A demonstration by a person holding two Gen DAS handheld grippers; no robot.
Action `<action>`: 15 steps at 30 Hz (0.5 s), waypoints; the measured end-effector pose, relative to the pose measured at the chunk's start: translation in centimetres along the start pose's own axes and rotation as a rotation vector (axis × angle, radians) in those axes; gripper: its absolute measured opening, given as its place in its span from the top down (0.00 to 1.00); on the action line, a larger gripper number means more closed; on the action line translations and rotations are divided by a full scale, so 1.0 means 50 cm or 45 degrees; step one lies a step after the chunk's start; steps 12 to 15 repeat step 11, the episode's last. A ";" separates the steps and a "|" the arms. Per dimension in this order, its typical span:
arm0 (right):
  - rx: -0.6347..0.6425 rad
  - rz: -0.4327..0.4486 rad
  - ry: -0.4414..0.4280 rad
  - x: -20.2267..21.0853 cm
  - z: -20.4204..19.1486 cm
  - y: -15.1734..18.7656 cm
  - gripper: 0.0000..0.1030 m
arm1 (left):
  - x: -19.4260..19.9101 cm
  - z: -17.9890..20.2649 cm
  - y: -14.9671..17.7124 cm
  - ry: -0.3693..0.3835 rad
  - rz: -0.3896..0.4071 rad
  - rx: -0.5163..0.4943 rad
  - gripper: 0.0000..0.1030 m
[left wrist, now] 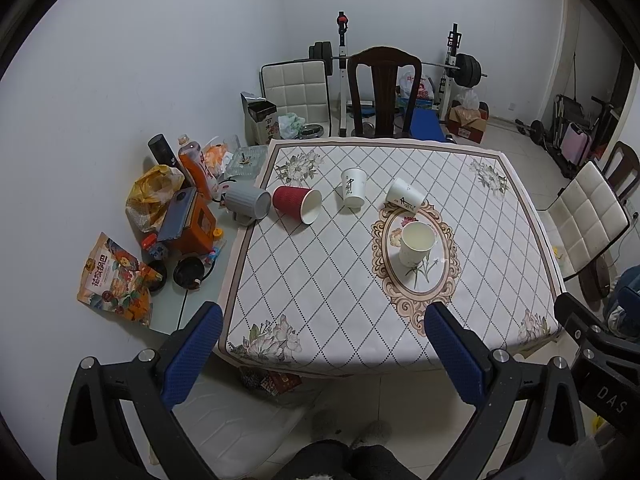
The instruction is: Flip cup upright
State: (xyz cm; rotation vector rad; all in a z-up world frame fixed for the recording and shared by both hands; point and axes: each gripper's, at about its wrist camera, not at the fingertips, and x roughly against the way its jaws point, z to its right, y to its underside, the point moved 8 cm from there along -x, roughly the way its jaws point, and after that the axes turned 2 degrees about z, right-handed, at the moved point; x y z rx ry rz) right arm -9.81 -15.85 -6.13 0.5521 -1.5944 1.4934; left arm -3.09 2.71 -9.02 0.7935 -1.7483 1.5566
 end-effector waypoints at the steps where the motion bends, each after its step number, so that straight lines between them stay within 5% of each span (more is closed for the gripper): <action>1: 0.000 -0.001 0.000 0.000 0.000 0.001 0.01 | 0.001 0.000 0.001 0.000 0.000 0.000 0.00; 15: 0.000 0.000 -0.001 0.001 -0.001 0.001 0.01 | 0.001 -0.001 0.002 0.002 0.000 -0.002 0.00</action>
